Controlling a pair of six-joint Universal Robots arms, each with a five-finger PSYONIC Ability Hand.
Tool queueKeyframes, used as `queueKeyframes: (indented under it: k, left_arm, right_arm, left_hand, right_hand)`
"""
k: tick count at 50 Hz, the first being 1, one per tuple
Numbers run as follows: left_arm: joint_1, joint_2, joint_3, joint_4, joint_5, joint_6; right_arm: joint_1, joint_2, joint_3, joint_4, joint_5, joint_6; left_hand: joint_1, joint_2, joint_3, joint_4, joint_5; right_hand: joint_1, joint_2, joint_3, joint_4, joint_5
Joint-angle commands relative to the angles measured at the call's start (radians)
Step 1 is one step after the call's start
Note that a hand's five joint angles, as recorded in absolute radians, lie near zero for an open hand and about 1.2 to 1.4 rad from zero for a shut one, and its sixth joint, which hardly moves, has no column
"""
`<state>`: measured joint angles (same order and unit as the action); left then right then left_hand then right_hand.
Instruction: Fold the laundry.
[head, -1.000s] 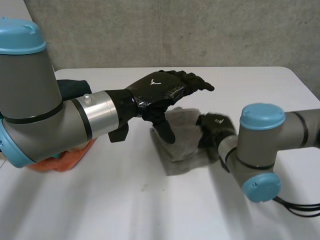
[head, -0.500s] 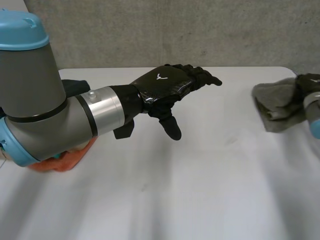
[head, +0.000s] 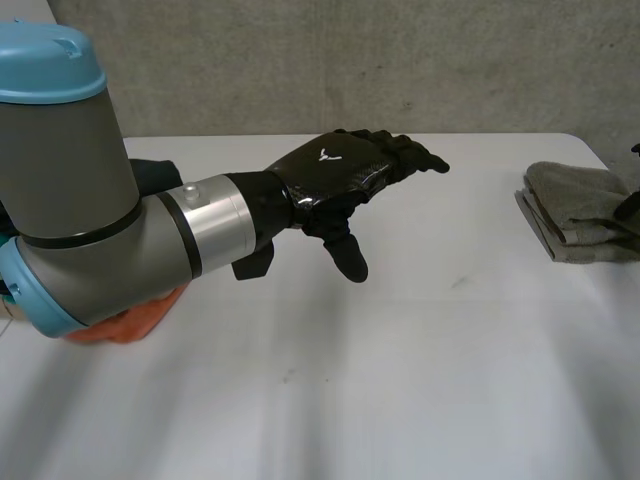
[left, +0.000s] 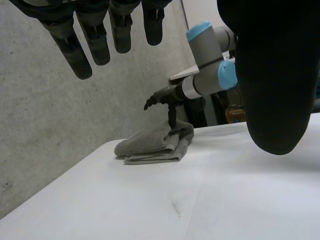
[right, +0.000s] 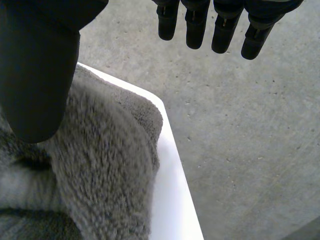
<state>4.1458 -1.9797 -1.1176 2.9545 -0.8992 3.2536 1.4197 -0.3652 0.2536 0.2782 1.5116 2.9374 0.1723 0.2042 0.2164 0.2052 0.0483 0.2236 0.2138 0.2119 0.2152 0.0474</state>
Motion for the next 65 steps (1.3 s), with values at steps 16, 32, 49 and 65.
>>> queueKeyframes:
  k: [16, 32, 49, 65]
  left_arm:
    - [0.096, 0.124, 0.027, 0.139, -0.331, -0.189]
    - [0.481, -0.049, 0.021, 0.186, -0.609, 0.257]
    - [0.508, -0.372, 0.197, 0.337, -0.623, 0.387]
    - [0.104, 0.091, 0.013, 0.449, -0.560, 0.108]
  right_arm:
    - [0.166, -0.617, 0.446, -0.336, 0.107, -0.127]
    - [0.536, -0.911, 1.231, -0.534, -0.196, -0.317]
    - [0.588, -0.900, 1.411, -0.544, -0.122, -0.346]
    - [0.489, -0.982, 1.385, -0.542, -0.064, -0.328]
  left_hand:
    - [0.006, -0.026, -0.038, -0.027, -0.045]
    - [0.006, -0.026, -0.038, -0.027, -0.045]
    - [1.224, 1.192, 1.180, 1.191, 1.173]
    - [1.224, 1.192, 1.180, 1.191, 1.173]
  right_hand:
    - [-0.049, -0.039, -0.037, -0.041, -0.047]
    - [-0.049, -0.039, -0.037, -0.041, -0.047]
    - [-0.049, -0.039, -0.037, -0.041, -0.047]
    - [-0.049, -0.039, -0.037, -0.041, -0.047]
